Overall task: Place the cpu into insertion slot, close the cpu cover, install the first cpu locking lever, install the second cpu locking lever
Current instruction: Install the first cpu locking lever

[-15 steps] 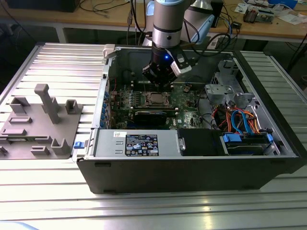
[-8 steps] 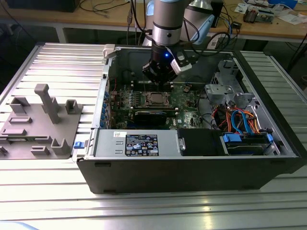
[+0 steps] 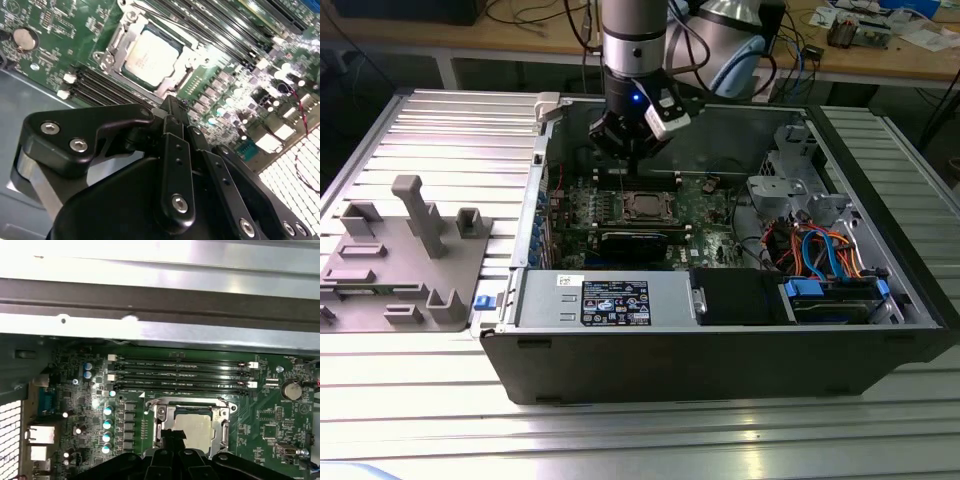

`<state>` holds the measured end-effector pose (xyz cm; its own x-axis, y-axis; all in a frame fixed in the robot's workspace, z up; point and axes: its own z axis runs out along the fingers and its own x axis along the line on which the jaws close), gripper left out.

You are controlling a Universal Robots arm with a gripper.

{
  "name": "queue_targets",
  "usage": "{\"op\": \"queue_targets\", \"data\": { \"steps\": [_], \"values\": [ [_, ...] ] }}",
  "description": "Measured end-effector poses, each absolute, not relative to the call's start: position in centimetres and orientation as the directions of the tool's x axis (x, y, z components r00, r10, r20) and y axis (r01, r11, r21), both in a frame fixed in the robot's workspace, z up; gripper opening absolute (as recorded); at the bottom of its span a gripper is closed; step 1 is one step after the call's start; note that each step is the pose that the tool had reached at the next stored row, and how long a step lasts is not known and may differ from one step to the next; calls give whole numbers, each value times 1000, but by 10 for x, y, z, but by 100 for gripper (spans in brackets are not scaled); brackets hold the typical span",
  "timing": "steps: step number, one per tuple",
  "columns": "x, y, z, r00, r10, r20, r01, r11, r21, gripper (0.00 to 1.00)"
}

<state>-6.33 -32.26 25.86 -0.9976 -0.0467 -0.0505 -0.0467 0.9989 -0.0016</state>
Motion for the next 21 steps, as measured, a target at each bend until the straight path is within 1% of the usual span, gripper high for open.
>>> {"op": "queue_targets", "data": {
  "steps": [10, 21],
  "values": [
    [-89, -321, 259, -997, -47, -65, -47, 999, -2, 11],
    [-100, -304, 259, -997, -46, -66, -47, 999, 1, 11]
  ]
}}
